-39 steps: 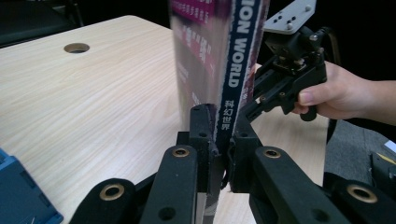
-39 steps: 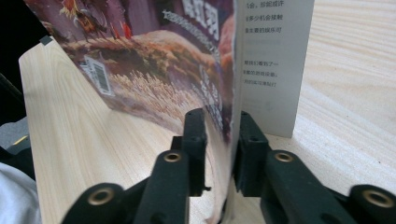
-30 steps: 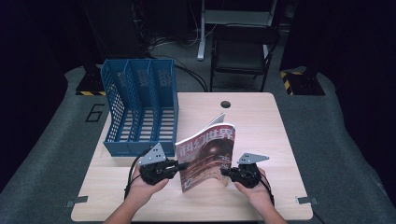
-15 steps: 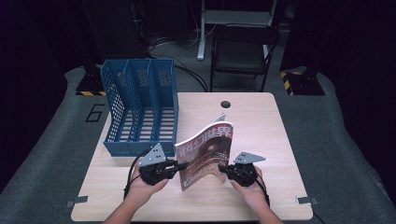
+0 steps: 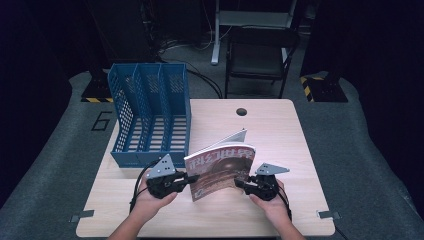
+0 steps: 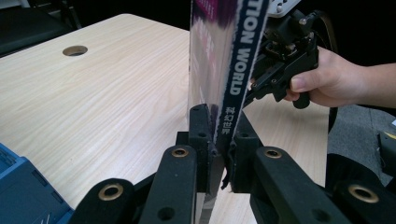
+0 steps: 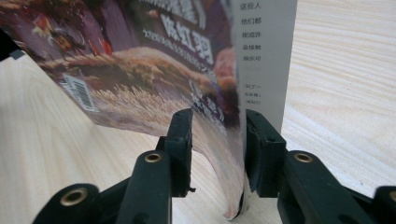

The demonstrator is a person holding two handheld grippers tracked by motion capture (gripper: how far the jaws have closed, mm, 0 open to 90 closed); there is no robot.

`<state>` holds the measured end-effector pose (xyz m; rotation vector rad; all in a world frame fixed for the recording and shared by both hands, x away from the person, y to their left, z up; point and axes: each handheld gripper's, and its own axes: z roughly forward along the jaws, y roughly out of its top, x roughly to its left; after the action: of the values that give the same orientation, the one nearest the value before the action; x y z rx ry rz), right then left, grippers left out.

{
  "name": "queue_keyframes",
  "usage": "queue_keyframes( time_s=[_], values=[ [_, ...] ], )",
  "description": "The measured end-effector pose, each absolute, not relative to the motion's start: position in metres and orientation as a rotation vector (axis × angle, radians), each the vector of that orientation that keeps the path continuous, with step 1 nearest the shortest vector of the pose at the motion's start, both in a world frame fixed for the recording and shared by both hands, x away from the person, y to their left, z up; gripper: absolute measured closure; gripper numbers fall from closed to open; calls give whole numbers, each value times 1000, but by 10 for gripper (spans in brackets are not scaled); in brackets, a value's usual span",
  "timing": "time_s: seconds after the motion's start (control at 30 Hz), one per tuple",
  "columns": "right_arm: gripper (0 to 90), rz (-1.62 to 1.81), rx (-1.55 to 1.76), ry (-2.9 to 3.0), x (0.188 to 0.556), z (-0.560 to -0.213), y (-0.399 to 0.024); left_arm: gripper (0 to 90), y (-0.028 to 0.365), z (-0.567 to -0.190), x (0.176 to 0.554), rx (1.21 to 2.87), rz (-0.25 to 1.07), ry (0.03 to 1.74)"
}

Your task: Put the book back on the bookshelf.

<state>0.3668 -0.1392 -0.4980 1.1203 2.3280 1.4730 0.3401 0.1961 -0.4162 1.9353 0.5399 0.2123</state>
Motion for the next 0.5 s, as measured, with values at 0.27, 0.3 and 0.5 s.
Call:
queue_keyframes(
  time_s=[0.27, 0.3, 0.5],
  values=[
    [625, 1542, 1128, 2281, 365, -493, -145, 806, 195, -414, 341, 1950, 162, 569],
    [625, 1545, 1123, 2282, 365, -492, -146, 800, 195, -413, 341, 1956, 159, 567],
    [602, 1555, 1132, 2280, 364, -492, -147, 721, 193, -406, 339, 1965, 155, 577]
  ],
)
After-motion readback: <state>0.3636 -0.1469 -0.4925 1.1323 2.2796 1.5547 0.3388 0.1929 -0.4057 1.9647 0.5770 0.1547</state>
